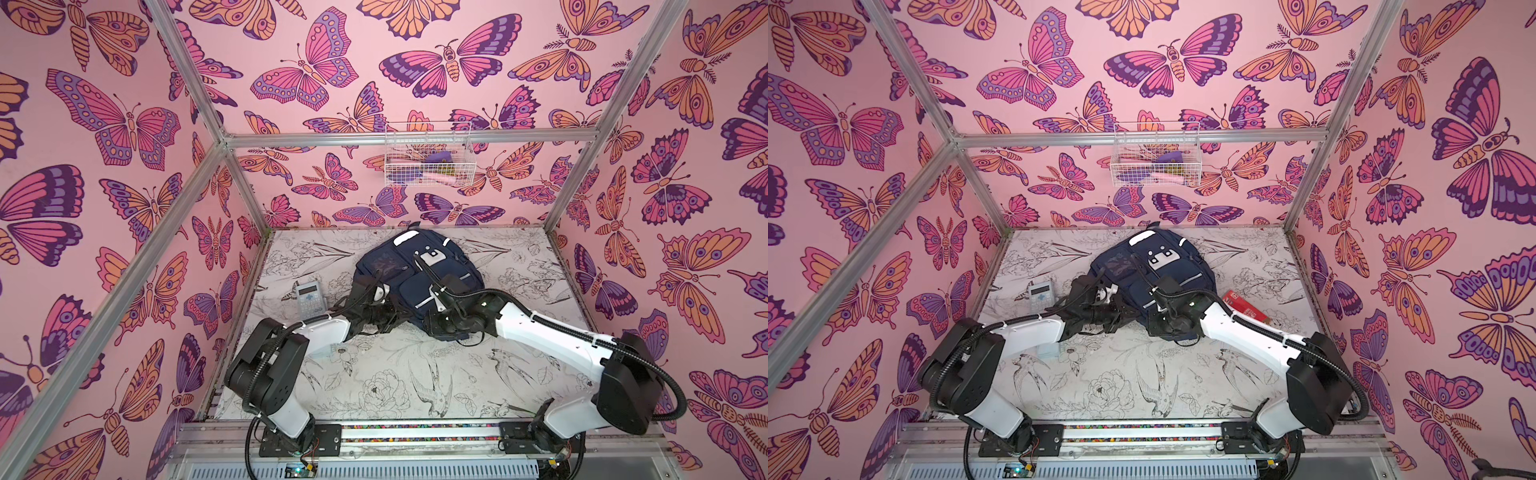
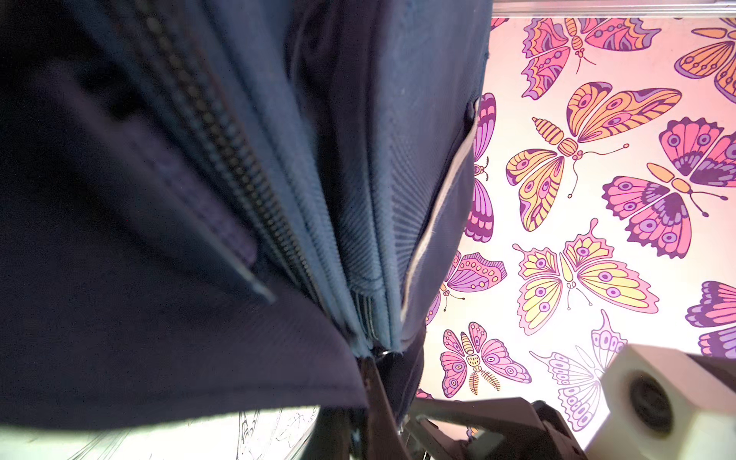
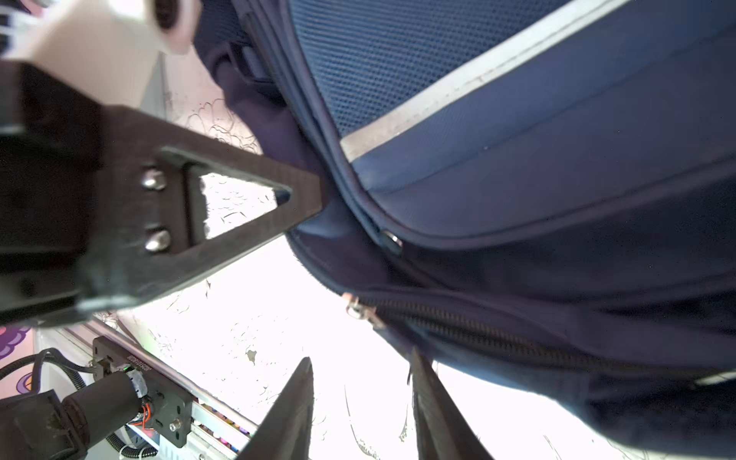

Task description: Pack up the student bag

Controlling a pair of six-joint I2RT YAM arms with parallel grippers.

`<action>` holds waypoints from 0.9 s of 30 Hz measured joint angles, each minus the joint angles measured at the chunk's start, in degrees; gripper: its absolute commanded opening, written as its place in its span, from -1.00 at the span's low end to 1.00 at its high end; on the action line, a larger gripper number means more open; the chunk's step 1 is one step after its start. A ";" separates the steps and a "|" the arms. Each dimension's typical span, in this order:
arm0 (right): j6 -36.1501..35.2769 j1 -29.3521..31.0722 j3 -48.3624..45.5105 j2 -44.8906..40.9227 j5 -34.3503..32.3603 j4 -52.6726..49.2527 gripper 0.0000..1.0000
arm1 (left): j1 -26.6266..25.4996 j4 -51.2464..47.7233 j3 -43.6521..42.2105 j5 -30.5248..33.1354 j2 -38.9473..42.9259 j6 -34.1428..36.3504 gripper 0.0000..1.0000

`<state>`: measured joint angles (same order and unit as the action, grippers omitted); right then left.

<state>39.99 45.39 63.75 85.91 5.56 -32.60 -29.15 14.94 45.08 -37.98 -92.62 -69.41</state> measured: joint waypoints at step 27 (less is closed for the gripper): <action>-2.97 -1.16 -0.50 4.83 2.01 2.25 -0.77 | 0.37 -3.17 0.68 0.66 0.68 1.22 -1.00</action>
<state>37.01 44.23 63.24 90.74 7.57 -30.35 -28.77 11.77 45.76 -37.32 -91.94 -68.18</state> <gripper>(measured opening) 0.151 0.060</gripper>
